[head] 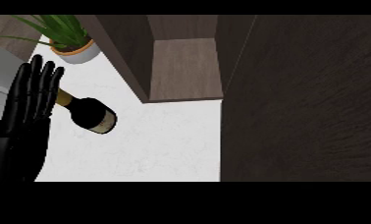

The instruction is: Pick up the wine, place it into the cabinet and close the cabinet

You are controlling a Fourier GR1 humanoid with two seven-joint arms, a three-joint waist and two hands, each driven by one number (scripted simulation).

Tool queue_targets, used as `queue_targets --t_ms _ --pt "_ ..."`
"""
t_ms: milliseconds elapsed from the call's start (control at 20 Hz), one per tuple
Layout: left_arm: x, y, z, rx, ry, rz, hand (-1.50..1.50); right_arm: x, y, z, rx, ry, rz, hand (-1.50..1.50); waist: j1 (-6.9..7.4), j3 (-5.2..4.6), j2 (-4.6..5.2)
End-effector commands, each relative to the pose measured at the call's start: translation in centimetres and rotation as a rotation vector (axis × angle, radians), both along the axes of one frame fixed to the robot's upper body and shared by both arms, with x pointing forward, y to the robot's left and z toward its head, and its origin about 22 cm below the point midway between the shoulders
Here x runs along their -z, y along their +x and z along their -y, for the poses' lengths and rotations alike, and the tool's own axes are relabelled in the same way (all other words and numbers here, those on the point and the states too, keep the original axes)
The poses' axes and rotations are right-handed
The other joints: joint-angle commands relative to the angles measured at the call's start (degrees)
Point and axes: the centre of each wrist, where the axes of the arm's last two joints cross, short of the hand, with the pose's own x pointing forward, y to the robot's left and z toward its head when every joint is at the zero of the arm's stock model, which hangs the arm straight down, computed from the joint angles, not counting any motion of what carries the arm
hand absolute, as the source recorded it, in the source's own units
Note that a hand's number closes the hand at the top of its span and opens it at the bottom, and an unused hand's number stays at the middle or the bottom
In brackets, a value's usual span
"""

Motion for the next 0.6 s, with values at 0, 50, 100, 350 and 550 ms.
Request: queue_targets --t_ms 0,50,100,350,550 --pt "-0.8 2.0 1.5 0.053 0.000 0.000 -1.50 -0.6 -1.6 0.7 0.008 -0.011 0.030 -1.50 2.45 -0.27 0.04" --pt "-1.2 4.2 0.5 0.053 -0.003 -0.021 -1.50 -1.9 -3.4 0.6 0.006 0.001 0.035 -1.50 1.97 -0.28 0.04" --pt "-2.4 6.1 1.2 0.060 -0.007 -0.043 -1.50 -0.8 -3.2 0.3 -0.004 0.008 0.029 -1.50 1.71 -0.26 0.11" --pt "-0.4 8.4 3.9 0.133 -0.194 -0.271 -1.50 -0.5 -3.7 -2.9 -0.364 -0.023 -0.075 -1.50 1.15 -0.27 0.25" --pt "-3.0 9.2 5.2 0.144 -0.198 -0.282 -1.50 -1.7 -6.7 -2.6 -0.378 0.006 -0.098 -1.50 1.93 -0.25 -0.08"
